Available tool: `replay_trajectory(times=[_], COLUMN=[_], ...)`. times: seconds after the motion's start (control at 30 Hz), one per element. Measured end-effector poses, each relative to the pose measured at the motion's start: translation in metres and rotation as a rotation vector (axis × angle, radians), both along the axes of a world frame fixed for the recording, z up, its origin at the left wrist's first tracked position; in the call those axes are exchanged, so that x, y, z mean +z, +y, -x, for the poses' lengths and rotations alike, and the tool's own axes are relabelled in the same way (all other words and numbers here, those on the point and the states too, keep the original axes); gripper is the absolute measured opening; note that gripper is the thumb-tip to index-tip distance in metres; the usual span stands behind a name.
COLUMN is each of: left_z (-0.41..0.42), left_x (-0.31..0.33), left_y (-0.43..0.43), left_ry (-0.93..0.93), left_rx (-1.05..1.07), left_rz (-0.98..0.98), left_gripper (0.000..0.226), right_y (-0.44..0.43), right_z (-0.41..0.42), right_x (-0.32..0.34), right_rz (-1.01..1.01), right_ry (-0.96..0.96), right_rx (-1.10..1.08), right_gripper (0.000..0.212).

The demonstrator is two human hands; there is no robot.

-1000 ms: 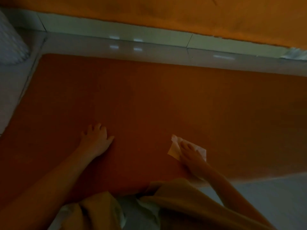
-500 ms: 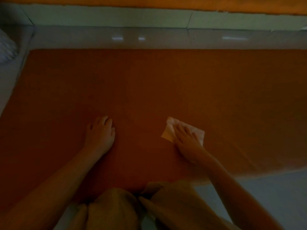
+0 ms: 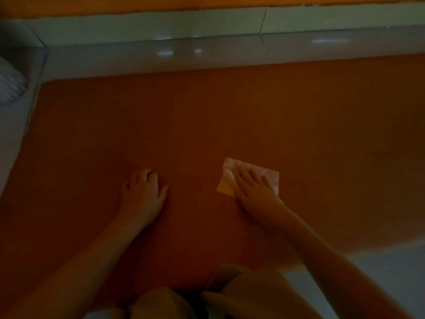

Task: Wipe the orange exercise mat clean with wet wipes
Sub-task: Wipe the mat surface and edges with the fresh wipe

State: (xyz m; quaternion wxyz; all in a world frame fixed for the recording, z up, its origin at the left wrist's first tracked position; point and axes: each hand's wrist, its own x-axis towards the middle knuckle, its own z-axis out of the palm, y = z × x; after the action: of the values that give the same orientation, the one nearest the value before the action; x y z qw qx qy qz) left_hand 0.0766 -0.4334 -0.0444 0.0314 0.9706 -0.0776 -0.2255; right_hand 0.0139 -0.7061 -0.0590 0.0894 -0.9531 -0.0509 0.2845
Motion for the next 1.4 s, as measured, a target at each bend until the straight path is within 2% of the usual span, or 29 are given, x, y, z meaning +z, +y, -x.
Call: replay_trajectory(times=[0.07, 0.2, 0.33, 0.47, 0.57, 0.63, 0.73, 0.77, 0.83, 0.93, 1.03, 1.1, 1.17, 1.27, 1.33, 1.4], left_z=[0.001, 0.002, -0.002, -0.003, -0.003, -0.002, -0.003, -0.004, -0.005, -0.008, -0.011, -0.015, -0.02, -0.035, -0.048, -0.06], left_x=[-0.001, -0.005, -0.01, -0.017, -0.018, -0.018, -0.018, -0.019, -0.021, -0.023, -0.021, -0.02, -0.021, -0.023, -0.024, -0.026], left_y=[0.002, 0.005, 0.004, 0.004, 0.004, 0.004, 0.002, 0.002, 0.001, 0.004, 0.003, 0.002, 0.002, 0.0, -0.003, -0.007], left_ry=[-0.002, -0.01, 0.029, 0.05, 0.053, 0.058, 0.068, 0.06, 0.046, 0.029, 0.022, 0.041, 0.075, 0.077, 0.08, 0.09], left_rx=[-0.014, -0.096, -0.171, -0.169, -0.155, -0.149, -0.143, -0.139, -0.144, -0.165, -0.18, -0.148, -0.138, -0.157, -0.143, -0.135], left_rz=[0.014, 0.078, 0.096, 0.059, 0.077, 0.085, 0.069, 0.063, 0.059, 0.073, 0.083, 0.118, 0.146, 0.13, 0.102, 0.099], left_gripper=[0.057, 0.056, 0.054, 0.053, 0.055, 0.066, 0.071, 0.071, 0.071, 0.075, 0.069, 0.079, 0.085, 0.085, 0.082, 0.08], right_y=[0.014, 0.006, -0.019, -0.016, 0.002, 0.0, -0.029, -0.039, -0.047, -0.019, 0.006, -0.002, -0.022, -0.036, -0.025, -0.003], right_z=[0.013, 0.022, -0.011, -0.041, -0.029, -0.019, -0.043, -0.057, -0.088, -0.111, -0.098, -0.095, -0.11, -0.151, -0.174, -0.182], right_x=[0.009, 0.019, -0.01, -0.027, -0.018, -0.007, -0.017, -0.023, -0.033, -0.034, -0.037, -0.034, -0.034, -0.037, -0.041, -0.043], right_rz=[-0.102, -0.177, -0.082, -0.02, -0.087, -0.161, -0.086, -0.029, 0.076, 0.06, -0.019, -0.053, -0.009, 0.083, 0.064, 0.05], right_ry=[-0.017, 0.016, 0.044, -0.041, -0.051, -0.003, 0.035, -0.01, -0.07, -0.106, -0.124, -0.097, -0.084, -0.127, -0.129, -0.153], right_rx=[0.066, 0.083, -0.024, -0.139, 0.039, 0.186, 0.277, 0.257, 0.115, -0.05, 0.178, 0.352, 0.396, 0.234, 0.025, -0.042], right_gripper=[0.056, 0.064, 0.058, 0.056, 0.054, 0.053, 0.064, 0.07, 0.066, 0.06, 0.062, 0.068, 0.07, 0.066, 0.062, 0.062])
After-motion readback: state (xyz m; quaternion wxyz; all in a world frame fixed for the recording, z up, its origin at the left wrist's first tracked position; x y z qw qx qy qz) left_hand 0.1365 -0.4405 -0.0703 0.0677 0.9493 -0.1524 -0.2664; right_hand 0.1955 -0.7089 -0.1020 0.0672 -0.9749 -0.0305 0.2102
